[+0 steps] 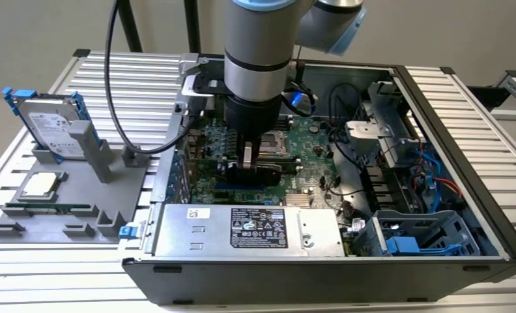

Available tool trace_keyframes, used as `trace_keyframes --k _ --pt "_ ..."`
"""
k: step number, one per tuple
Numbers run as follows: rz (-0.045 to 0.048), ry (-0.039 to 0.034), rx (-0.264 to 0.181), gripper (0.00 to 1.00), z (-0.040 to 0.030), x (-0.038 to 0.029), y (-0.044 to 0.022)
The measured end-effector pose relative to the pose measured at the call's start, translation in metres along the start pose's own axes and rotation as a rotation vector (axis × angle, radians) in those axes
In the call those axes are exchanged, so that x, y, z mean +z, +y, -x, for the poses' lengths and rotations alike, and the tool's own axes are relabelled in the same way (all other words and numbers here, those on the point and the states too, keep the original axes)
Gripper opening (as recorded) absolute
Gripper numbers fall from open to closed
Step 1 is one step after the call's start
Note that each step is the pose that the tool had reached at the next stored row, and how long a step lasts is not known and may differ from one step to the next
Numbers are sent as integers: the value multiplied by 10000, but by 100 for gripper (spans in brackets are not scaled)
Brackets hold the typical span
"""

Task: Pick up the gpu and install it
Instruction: 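Insert the gpu into the slot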

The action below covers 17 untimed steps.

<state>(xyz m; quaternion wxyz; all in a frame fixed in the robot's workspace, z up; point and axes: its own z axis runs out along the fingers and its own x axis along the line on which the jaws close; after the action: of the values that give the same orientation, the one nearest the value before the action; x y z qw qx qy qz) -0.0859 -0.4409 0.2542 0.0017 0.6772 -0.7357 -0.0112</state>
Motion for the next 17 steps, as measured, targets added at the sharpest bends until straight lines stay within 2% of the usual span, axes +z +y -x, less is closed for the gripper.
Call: trace_keyframes --k 17 --pt "0 -2 -13 0 3 17 0"
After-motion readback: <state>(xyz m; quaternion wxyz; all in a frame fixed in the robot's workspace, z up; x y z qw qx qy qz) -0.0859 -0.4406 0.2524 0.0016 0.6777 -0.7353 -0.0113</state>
